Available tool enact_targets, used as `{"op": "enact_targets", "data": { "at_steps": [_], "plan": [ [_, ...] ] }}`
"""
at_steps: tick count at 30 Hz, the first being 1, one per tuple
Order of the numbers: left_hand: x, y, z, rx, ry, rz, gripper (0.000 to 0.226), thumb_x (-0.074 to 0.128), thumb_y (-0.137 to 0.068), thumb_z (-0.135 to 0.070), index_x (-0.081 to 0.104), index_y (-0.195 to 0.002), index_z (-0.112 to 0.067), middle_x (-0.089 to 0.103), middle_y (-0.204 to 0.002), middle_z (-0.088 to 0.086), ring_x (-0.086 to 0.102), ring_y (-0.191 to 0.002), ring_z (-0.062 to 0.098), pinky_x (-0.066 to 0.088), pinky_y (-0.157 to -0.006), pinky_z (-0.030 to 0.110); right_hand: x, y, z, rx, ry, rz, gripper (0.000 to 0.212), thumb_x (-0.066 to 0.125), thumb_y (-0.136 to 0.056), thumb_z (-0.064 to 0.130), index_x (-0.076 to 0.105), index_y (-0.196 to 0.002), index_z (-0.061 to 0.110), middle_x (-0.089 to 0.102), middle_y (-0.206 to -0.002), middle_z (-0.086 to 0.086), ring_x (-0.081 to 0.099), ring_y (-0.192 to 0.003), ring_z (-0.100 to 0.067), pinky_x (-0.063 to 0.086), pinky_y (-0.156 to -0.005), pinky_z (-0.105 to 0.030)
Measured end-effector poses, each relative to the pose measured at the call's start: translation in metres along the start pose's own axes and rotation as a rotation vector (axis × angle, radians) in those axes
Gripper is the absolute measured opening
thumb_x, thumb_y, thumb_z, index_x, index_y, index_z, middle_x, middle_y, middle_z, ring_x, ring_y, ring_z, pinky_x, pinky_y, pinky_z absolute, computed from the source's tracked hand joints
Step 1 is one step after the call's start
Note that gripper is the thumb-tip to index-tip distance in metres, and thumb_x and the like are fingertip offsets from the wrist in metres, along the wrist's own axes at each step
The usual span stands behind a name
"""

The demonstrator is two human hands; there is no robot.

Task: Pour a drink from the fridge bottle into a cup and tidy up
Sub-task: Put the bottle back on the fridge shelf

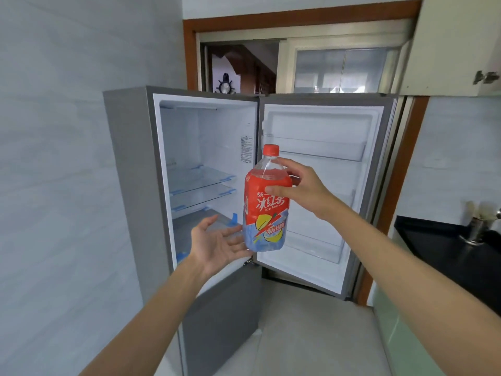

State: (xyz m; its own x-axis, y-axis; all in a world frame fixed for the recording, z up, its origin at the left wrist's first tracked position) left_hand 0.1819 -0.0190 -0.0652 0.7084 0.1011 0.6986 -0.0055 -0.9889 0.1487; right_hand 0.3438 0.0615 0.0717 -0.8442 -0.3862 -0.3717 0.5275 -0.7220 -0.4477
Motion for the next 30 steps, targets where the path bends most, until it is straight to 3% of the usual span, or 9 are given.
{"op": "enact_targets", "data": {
  "at_steps": [6, 11, 16, 24, 30],
  "plan": [
    [-0.001, -0.061, -0.024, 0.061, 0.045, -0.035, 0.071, 0.039, -0.095, -0.048, 0.04, -0.138, 0.009, 0.056, -0.13, 0.037, 0.055, -0.12, 0.053, 0.041, -0.102, 0.065, -0.014, -0.068, -0.035, -0.031, -0.036, 0.045, 0.064, 0.082, -0.074, 0.025, 0.055, -0.132, 0.03, 0.066, -0.118, 0.003, 0.063, -0.107, -0.014, 0.055, -0.08, -0.025],
    [-0.007, -0.102, -0.034, 0.077, 0.073, -0.066, 0.068, 0.041, -0.094, -0.048, 0.046, -0.131, 0.008, 0.056, -0.131, 0.035, 0.057, -0.119, 0.052, 0.041, -0.104, 0.064, -0.015, -0.107, -0.056, -0.052, -0.065, 0.083, 0.058, 0.082, -0.076, 0.023, 0.055, -0.127, 0.034, 0.066, -0.115, 0.01, 0.063, -0.104, -0.009, 0.055, -0.076, -0.02],
    [-0.017, -0.129, -0.047, 0.089, 0.08, -0.096, 0.063, 0.045, -0.091, -0.049, 0.05, -0.121, 0.006, 0.058, -0.129, 0.032, 0.059, -0.117, 0.051, 0.042, -0.102, 0.065, -0.01, -0.138, -0.076, -0.063, -0.06, 0.102, 0.061, 0.082, -0.076, 0.025, 0.055, -0.13, 0.031, 0.064, -0.121, 0.006, 0.062, -0.107, -0.01, 0.055, -0.076, -0.02],
    [-0.033, -0.172, -0.074, 0.083, 0.092, -0.117, 0.073, 0.04, -0.095, -0.047, 0.037, -0.142, 0.009, 0.054, -0.134, 0.034, 0.057, -0.116, 0.051, 0.047, -0.09, 0.064, -0.009, -0.185, -0.104, -0.077, -0.087, 0.074, 0.06, 0.082, -0.075, 0.021, 0.055, -0.128, 0.033, 0.066, -0.113, 0.014, 0.065, -0.098, -0.004, 0.055, -0.067, -0.015],
    [-0.053, -0.221, -0.103, 0.084, 0.1, -0.101, 0.075, 0.041, -0.094, -0.047, 0.036, -0.142, 0.01, 0.054, -0.134, 0.035, 0.054, -0.121, 0.053, 0.043, -0.099, 0.064, -0.001, -0.234, -0.124, -0.078, -0.065, 0.062, 0.062, 0.083, -0.074, 0.024, 0.055, -0.129, 0.032, 0.066, -0.114, 0.013, 0.066, -0.099, -0.005, 0.056, -0.066, -0.017]
  ]
}}
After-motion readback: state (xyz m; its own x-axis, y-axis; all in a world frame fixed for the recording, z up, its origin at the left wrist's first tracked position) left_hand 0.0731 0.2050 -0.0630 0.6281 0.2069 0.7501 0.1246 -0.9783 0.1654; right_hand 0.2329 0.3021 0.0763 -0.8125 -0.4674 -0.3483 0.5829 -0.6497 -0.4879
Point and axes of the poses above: each hand's wrist, its own y-axis away from the middle knuckle, its own x-axis out of the palm, z = x × y, the point moved 6 cm from there along -y, towards the middle knuckle
